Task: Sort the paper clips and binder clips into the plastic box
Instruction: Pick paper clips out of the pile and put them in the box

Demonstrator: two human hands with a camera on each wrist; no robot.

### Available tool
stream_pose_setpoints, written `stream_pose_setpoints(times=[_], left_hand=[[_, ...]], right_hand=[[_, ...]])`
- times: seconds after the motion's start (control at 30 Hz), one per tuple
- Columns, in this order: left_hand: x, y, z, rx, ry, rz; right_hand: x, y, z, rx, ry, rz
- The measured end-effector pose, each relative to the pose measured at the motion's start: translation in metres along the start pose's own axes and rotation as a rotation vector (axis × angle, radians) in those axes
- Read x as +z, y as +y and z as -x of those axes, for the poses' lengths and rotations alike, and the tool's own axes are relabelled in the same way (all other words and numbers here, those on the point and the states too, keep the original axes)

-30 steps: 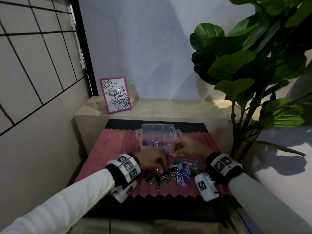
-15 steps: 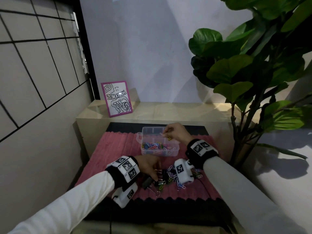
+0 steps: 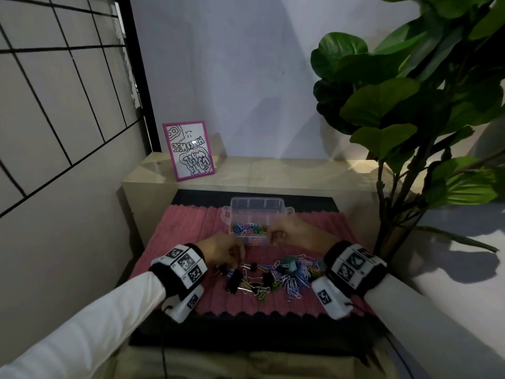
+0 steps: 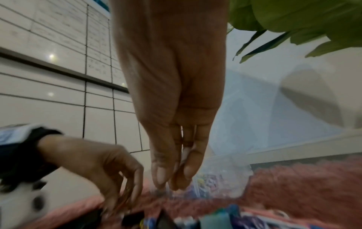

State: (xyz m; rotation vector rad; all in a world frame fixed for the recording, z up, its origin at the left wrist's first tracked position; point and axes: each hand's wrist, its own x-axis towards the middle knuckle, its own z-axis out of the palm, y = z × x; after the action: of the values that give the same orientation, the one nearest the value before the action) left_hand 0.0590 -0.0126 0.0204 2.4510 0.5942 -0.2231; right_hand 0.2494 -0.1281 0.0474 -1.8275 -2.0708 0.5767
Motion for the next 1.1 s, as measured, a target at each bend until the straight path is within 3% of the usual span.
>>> stream_pose_setpoints(times=[0.13,0.27,0.37,0.5,0.63,0.7,0.77,0.87,0.93,1.03,1.1], left_hand=[[-0.001,0.003,-0.002,0.009,0.061,-0.144],[0.001,0.008,-0.003,0.062,0.205,-0.267],[0.003,0.004,0.000,0.111,0.313,-0.197],[-0.003,-0.012,0.011,0.108,0.336,-0.002],[-0.012,-0.032,0.020,0.077,0.291,0.157],[-0.014,-0.039,0.024,0.072,0.275,0.228],[-0.011,-0.043,0.028,0.070,0.217,0.261],[-0.003,-0.046,0.029,0.063,0.109,0.249],[0.000,-0.044,0.027,0.061,0.119,0.132],[0.003,-0.036,0.027,0.099,0.176,-0.050],[0.007,-0.028,0.025,0.129,0.204,-0.117]], right_hand=[[0.017,0.000,0.021,0.002,-0.146,0.079],[0.033,-0.020,0.018,-0.067,-0.120,0.126],[0.056,-0.038,0.009,-0.048,-0.094,0.151],[0.085,-0.047,0.002,0.066,-0.079,0.325],[0.076,-0.042,0.003,0.079,0.071,0.065],[0.062,-0.035,0.002,0.139,0.143,-0.147],[0.052,-0.026,0.000,0.230,0.218,-0.189],[0.046,-0.013,-0.001,0.327,0.290,0.011],[0.049,-0.011,0.001,0.337,0.256,0.205],[0.058,-0.021,0.003,0.213,0.260,0.426],[0.063,-0.035,0.003,0.066,0.247,0.427]])
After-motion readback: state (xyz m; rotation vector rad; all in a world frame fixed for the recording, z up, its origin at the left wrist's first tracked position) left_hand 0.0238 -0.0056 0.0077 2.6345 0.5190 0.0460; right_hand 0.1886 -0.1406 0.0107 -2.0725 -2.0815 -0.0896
